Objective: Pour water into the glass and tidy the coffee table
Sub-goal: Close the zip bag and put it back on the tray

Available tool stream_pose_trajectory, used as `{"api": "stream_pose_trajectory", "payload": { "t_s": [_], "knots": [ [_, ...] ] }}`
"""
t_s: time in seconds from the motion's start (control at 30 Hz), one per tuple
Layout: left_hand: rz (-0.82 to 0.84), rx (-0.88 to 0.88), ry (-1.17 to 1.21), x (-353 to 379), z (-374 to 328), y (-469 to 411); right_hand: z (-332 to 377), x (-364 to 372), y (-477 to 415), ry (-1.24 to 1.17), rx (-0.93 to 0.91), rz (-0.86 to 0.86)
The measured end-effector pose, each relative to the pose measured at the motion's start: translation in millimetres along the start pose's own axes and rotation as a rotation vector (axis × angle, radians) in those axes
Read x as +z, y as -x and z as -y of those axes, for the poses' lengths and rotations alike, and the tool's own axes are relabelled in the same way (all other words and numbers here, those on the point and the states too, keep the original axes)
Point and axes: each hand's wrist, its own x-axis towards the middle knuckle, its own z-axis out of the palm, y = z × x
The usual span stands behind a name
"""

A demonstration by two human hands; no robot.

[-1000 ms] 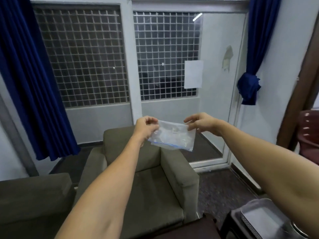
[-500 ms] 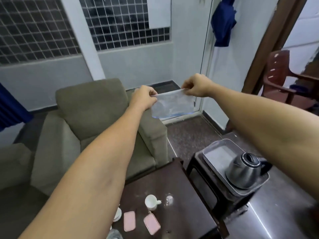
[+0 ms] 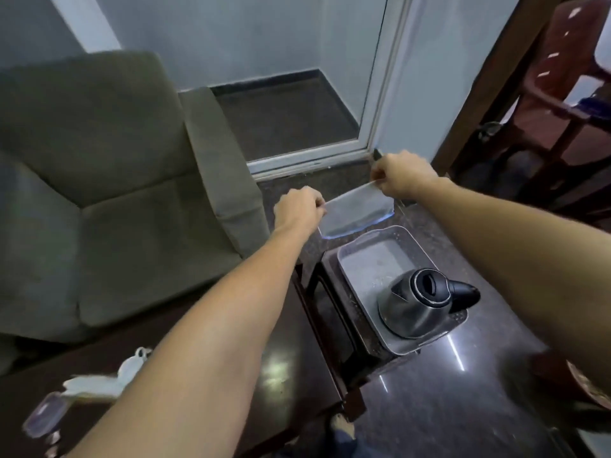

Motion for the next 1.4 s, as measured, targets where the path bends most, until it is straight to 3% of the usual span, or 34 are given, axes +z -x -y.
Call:
{"api": "stream_pose_trajectory", "payload": {
  "t_s": [0.3, 0.6, 0.97, 1.4],
  "knots": [
    [0.093, -0.046, -0.001, 152.5, -4.2, -48.6, -73.5, 139.1, -49.0, 0.158, 0.028, 0.089],
    [0.105, -0.012, -0.005, 243.5, 6.6, -66.0, -119.1, 223.2, -81.9, 0.228, -0.021, 0.099],
    [0.003, -0.005, -0.040, 273.6, 12.9, -73.1, -128.1, 246.1, -103.2, 0.240, -0.094, -0.005],
    [-0.020, -0.040, -0.059, 283.1, 17.2, -75.4, -125.4, 263.6, -100.9, 0.219, -0.021, 0.077]
  ]
}}
